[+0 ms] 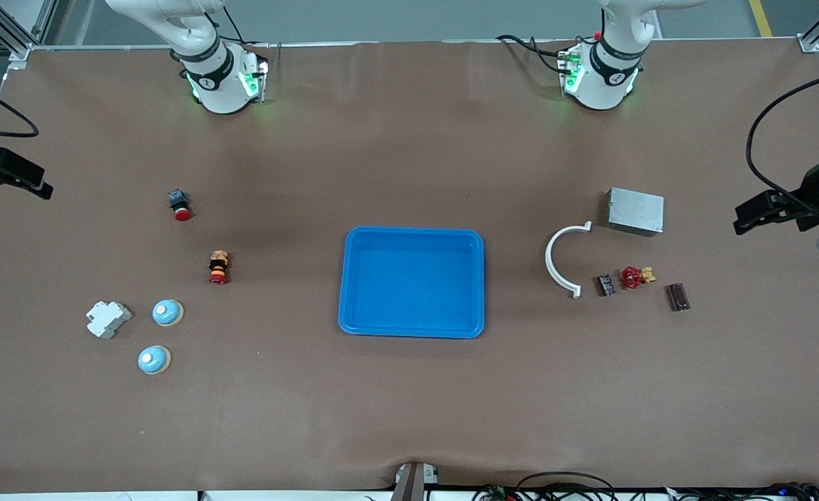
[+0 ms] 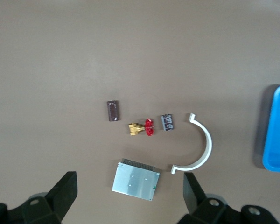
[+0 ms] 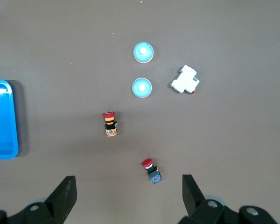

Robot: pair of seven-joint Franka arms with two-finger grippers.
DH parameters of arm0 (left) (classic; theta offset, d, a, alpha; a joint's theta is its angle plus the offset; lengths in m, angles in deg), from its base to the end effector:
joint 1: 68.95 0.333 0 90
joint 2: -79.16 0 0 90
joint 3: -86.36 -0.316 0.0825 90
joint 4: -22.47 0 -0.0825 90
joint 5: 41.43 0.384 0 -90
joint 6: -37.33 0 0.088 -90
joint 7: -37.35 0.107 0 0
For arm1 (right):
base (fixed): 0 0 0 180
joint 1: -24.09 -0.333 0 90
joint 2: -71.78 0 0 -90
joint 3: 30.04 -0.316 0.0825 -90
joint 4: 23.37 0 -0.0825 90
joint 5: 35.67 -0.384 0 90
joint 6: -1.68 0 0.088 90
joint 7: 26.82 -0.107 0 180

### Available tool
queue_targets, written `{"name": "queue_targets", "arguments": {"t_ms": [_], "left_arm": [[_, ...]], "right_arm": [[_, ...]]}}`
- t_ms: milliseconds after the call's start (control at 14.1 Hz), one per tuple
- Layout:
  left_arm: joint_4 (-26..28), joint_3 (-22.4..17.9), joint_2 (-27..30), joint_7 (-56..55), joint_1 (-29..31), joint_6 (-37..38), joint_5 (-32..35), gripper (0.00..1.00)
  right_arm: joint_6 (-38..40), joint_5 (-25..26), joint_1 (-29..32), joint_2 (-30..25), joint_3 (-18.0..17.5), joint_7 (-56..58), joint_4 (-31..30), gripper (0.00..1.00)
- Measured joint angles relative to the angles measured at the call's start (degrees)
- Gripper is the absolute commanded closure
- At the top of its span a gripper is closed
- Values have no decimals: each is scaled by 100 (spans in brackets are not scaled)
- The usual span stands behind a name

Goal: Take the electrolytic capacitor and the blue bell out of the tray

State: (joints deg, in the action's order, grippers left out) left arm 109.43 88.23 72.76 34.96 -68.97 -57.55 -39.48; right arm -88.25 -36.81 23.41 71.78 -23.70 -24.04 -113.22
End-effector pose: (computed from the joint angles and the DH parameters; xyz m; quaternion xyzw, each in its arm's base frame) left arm 0.5960 -0.0152 0.5931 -0.9998 -0.0033 -0.0138 0.0146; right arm 0.5519 -0.0526 0.6256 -0.9996 0.0251 -0.0014 0.0099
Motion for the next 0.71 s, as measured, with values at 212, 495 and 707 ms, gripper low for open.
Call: {"name": "queue_targets", "arguments": {"t_ms": [212, 495, 707], "left_arm": [[-1, -255, 123, -6, -326, -59, -122, 0], [6, -779, 222, 38, -641, -61, -432, 0], [28, -781, 258, 33, -671, -47, -436, 0]], "right_arm": [[-6, 0, 0, 0, -1, 11, 0, 0], [-23, 30, 0, 0, -5, 31, 0, 0], [-24, 37, 0, 0, -7, 32, 0, 0]]}}
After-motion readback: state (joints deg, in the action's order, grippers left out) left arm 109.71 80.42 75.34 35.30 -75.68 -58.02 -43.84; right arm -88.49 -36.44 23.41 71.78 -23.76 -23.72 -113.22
